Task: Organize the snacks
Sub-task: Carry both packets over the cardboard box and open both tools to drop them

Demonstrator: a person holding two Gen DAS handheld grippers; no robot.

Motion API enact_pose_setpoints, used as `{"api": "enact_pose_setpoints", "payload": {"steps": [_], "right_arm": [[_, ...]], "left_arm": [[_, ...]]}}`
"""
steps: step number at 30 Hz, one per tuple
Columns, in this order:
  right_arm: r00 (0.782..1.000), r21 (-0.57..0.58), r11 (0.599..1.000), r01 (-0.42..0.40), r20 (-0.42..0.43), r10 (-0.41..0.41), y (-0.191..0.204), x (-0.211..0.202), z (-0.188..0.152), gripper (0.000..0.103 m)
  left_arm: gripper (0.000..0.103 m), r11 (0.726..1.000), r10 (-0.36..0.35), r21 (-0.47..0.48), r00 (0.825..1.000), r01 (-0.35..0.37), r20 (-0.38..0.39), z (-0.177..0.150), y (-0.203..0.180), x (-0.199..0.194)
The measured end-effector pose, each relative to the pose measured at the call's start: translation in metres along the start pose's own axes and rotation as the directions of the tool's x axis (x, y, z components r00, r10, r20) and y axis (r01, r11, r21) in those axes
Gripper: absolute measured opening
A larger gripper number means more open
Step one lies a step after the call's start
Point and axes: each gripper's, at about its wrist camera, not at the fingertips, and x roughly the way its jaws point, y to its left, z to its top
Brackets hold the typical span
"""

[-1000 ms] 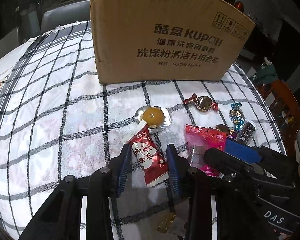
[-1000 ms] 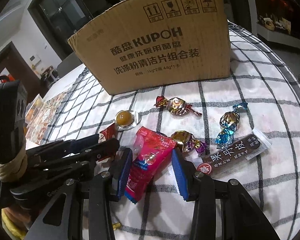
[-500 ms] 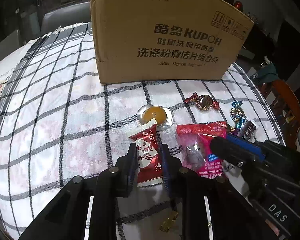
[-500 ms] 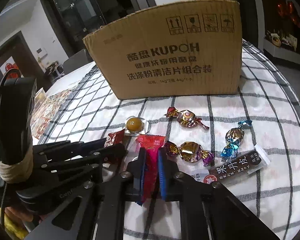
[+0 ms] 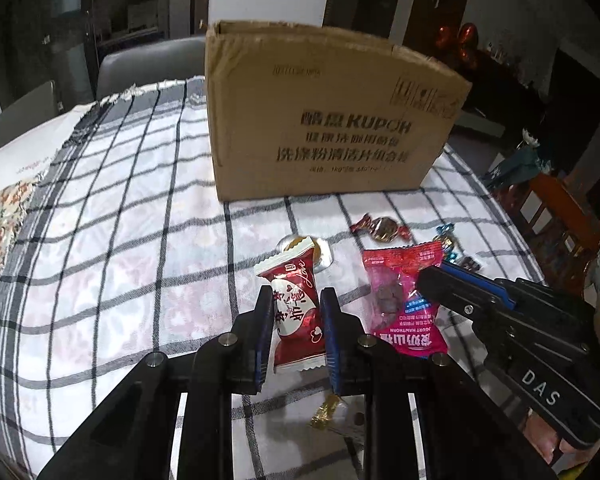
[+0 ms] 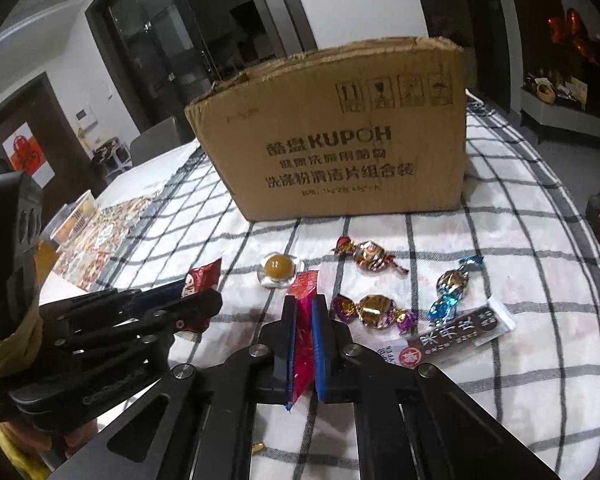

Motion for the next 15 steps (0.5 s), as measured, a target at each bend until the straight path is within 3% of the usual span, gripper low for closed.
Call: {"api": "enact_pose_setpoints", "payload": {"steps": [15], "right_arm": [[0.989, -0.008, 1.000, -0.008, 0.147, 0.009, 0.008, -0.049, 0.031, 0.008]], "left_arm": [[0.024, 0.999, -0.028, 0.040, 0.990, 0.022, 0.135, 0.028, -0.016, -0.052]]}}
